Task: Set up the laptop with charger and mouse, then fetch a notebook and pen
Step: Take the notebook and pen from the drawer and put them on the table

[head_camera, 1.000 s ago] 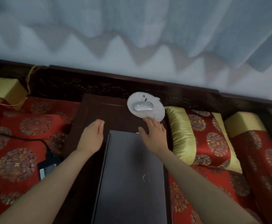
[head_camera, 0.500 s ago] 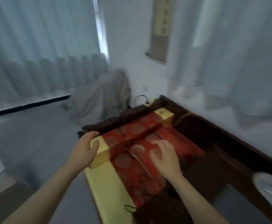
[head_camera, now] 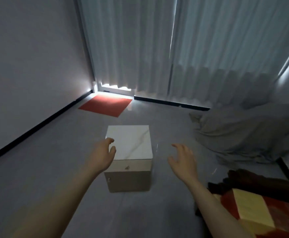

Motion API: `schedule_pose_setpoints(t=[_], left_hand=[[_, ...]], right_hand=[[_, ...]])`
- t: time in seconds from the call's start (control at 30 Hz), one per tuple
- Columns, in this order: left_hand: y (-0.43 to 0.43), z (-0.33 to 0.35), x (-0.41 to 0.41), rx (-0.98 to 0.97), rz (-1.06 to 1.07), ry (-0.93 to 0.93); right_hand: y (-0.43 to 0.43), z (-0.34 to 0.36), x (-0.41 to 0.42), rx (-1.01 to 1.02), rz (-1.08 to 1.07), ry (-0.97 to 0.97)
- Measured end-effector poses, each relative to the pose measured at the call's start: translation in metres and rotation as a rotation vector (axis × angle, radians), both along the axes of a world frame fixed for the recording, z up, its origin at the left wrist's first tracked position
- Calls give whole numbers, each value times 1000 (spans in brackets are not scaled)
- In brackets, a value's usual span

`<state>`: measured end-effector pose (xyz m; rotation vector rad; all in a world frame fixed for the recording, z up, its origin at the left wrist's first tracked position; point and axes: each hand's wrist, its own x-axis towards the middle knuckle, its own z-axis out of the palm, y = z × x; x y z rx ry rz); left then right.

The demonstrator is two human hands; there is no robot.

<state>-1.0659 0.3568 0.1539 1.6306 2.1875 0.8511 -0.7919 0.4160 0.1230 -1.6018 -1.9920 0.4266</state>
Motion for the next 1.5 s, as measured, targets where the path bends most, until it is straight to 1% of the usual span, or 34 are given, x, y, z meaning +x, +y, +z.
schedule_pose_setpoints(t=[0.1, 0.2, 0.27, 0.4, 0.5, 0.6, 0.67, 0.8, 0.87, 0.93, 1.0, 1.07, 1.2, 1.23, 1.37, 1.5], left_hand=[[49, -29, -46, -69, 21, -11], [95, -57, -75, -112, 11, -10], [127, -81, -93, -159, -6, 24], [208, -175, -137, -306, -20, 83], [260, -264, -157, -419, -55, 105], [291, -327, -168, -460, -116, 189], [309, -369, -181, -481, -172, 267], [328, -426, -204, -475, -249, 413], [328, -447, -213, -442, -290, 461], [325, -462, -217, -364, -286, 460], [323, -469, -218, -306, -276, 455], [323, -471, -218, -271, -269, 448], [323, -474, -220, -248, -260, 455], [322, -474, -220, -252, -264, 457], [323, -476, -221, -241, -269, 455], [322, -476, -221, -264, -280, 457]], right_hand=[[48, -18, -66, -56, 70, -55], [91, -40, -105, -68, 128, -79], [124, -61, -126, -103, 158, -113], [205, -143, -177, -228, 217, -191], [253, -219, -207, -278, 241, -280], [279, -273, -224, -291, 223, -309], [292, -313, -238, -337, 205, -318], [283, -367, -257, -352, 158, -200], [267, -388, -265, -406, 162, -177], [249, -405, -271, -439, 216, -216], [237, -423, -277, -417, 295, -316], [233, -435, -284, -426, 329, -408], [236, -454, -295, -605, 278, -569], [235, -458, -297, -624, 267, -576], [221, -465, -302, -584, 210, -500], [177, -466, -289, -573, 193, -451]])
